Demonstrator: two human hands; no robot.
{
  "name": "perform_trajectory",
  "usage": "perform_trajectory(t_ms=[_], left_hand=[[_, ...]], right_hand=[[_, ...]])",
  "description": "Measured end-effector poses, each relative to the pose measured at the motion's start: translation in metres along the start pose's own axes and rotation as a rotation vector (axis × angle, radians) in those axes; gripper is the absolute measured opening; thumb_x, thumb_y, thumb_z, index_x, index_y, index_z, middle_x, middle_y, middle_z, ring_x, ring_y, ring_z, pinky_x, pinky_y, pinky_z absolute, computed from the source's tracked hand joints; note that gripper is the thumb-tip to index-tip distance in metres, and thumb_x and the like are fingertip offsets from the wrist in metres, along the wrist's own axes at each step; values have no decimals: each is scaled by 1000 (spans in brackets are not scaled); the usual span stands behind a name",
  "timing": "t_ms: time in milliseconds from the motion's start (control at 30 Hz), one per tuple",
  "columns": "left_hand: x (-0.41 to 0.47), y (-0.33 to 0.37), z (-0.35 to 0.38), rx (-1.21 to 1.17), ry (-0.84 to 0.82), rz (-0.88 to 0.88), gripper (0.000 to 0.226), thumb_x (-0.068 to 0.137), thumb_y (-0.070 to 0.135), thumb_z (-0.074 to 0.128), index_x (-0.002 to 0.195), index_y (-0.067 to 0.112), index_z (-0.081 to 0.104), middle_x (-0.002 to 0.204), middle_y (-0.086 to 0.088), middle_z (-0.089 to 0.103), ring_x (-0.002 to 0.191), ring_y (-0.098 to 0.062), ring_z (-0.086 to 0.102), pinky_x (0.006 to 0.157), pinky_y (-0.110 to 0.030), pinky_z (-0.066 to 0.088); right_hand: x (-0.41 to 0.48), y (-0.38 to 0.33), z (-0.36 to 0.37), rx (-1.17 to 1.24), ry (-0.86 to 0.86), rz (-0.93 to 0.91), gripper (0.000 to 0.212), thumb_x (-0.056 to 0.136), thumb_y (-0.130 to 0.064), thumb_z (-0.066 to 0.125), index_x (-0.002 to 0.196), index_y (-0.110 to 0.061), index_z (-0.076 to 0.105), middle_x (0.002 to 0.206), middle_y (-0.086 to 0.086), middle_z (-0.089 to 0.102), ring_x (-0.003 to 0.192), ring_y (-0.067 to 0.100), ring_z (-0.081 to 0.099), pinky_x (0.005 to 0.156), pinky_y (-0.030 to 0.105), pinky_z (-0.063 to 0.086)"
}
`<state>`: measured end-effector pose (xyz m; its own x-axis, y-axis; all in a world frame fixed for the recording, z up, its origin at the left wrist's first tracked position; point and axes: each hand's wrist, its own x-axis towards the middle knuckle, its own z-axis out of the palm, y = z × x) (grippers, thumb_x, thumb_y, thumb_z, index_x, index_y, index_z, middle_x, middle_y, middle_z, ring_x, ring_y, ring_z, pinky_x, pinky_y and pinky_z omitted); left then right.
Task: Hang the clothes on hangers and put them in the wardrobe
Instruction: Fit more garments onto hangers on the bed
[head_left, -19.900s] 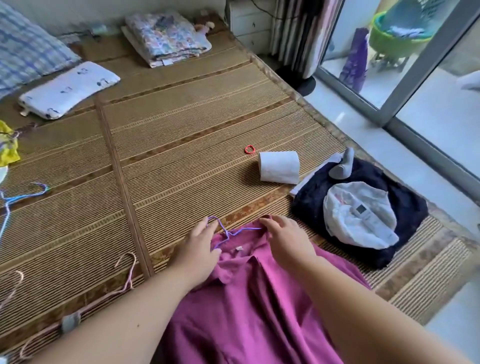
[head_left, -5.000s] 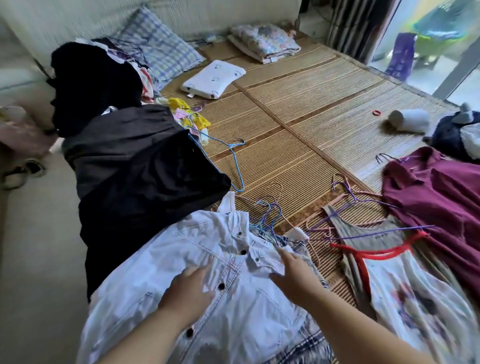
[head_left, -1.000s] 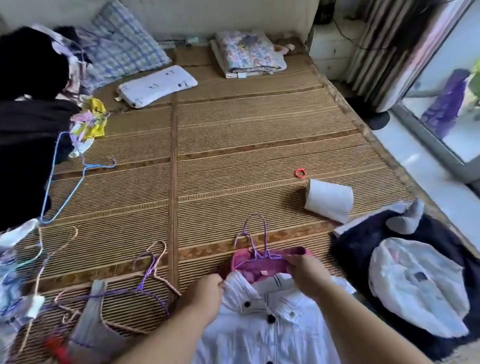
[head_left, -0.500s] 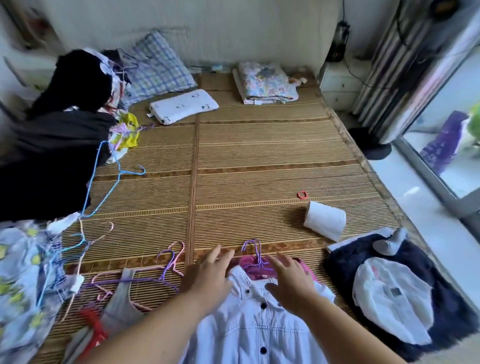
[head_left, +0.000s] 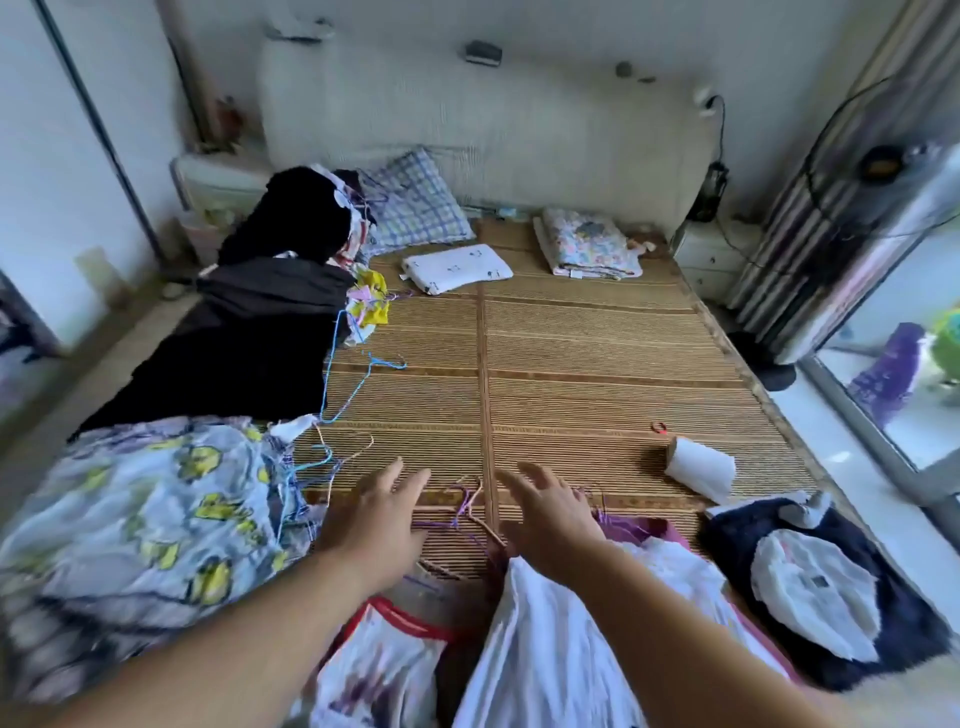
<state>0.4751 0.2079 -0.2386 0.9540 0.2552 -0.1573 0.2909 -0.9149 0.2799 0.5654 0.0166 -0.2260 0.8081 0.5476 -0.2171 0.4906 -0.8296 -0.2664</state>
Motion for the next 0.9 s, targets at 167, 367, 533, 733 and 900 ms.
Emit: perform_trajectory(t_ms=[167, 367, 533, 733, 900], left_hand=[[-44, -122, -50, 35, 27, 26, 67, 88, 46, 51, 147, 38, 20, 157, 2, 19, 137, -23, 32, 105, -38, 38], [-87, -240, -76, 17, -43, -20, 66, 89, 46, 51, 147, 38, 22, 155, 4, 21, 131, -21, 40, 101, -38, 41], [-95, -279, -65, 8, -121, -52, 66, 89, 44, 53, 147, 36, 22, 156, 3, 20, 135, -21, 35, 104, -38, 41], [-74, -304, -51, 5, -169, -54, 65, 88, 42, 55, 145, 39, 24, 155, 6, 22, 132, -19, 38, 100, -35, 43], [-41, -335, -44, -8, -172, -79, 63, 88, 42, 53, 144, 43, 24, 153, 9, 24, 124, -14, 45, 94, -29, 47]], right_hand=[[-16, -135, 33, 65, 50, 11, 60, 87, -38, 57, 141, -39, 31, 153, -1, 26, 137, 23, 31, 109, 46, 25], [-21, -250, 84, 130, -48, -17, 59, 87, -40, 55, 141, -42, 30, 154, -2, 23, 138, 23, 29, 110, 47, 25], [-15, -280, 106, 190, -105, 20, 58, 88, -40, 54, 141, -41, 32, 154, -2, 23, 136, 22, 33, 110, 43, 30], [17, -284, 135, 295, -142, 88, 58, 87, -38, 55, 141, -40, 34, 152, -3, 28, 124, 22, 48, 106, 43, 38], [68, -284, 163, 412, -168, 168, 60, 87, -37, 60, 141, -38, 34, 147, 0, 36, 121, 19, 50, 101, 36, 44]])
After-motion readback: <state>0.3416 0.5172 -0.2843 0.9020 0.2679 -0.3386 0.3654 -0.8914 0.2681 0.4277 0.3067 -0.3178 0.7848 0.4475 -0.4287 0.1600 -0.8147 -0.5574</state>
